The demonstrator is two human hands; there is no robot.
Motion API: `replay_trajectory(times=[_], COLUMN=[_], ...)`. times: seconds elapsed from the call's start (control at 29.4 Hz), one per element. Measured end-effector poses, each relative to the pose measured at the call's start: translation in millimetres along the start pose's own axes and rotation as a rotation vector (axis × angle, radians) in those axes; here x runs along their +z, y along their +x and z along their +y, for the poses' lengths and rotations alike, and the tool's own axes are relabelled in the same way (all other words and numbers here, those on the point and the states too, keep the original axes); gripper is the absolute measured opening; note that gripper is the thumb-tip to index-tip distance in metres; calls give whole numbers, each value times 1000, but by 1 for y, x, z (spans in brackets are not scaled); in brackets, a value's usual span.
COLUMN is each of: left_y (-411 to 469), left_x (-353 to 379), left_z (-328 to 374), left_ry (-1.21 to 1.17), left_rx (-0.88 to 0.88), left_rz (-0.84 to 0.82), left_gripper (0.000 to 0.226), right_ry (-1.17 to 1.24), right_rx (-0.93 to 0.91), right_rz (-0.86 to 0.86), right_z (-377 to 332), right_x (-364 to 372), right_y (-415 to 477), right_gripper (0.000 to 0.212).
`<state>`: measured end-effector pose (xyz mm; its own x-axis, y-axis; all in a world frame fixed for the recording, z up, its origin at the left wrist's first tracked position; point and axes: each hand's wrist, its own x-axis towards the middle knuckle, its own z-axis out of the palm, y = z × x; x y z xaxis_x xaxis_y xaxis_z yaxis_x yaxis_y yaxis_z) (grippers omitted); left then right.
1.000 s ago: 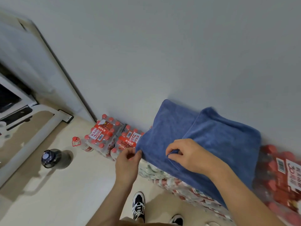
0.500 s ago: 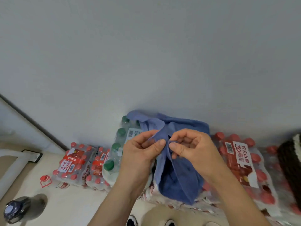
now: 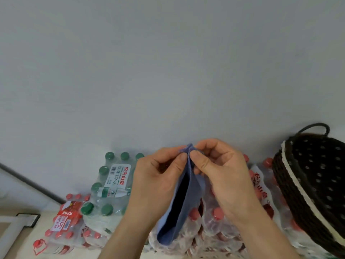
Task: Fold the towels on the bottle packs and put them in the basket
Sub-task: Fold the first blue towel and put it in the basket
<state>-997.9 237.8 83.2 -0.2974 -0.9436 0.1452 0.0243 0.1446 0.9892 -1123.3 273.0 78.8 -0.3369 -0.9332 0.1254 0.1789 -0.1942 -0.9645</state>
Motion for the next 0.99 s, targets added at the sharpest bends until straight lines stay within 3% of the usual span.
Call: replay_trajectory(times=[0.27,0.41,0.58,0.78,0.88,0.99], left_y=[-4,-3,-1,-3,-9,-16], left_x=[11,10,8,15,19,9], left_z=[8,8,10,17,0,-37], left_ry=[162,181,201,146,359,633], left_rx=[89,94,80,57,81,-7], left_rz=[-61,-138,-209,-205,-193,-156], left_gripper=[22,23,28,26,26,18], right_ry=[-92,-145,-482,-535,-559,-599], right_rx=[-31,-6,-255,-465,-487,-567], right_rz=[9,-85,-77,-42,34,78], right_z=[-7,-9,-13,-14,-27,-53], right_x=[-14,-19,-28,-32,-35,-44], right_y=[-4,-7,-2,1,11,28], right_gripper=[14,19,19,9,9,9])
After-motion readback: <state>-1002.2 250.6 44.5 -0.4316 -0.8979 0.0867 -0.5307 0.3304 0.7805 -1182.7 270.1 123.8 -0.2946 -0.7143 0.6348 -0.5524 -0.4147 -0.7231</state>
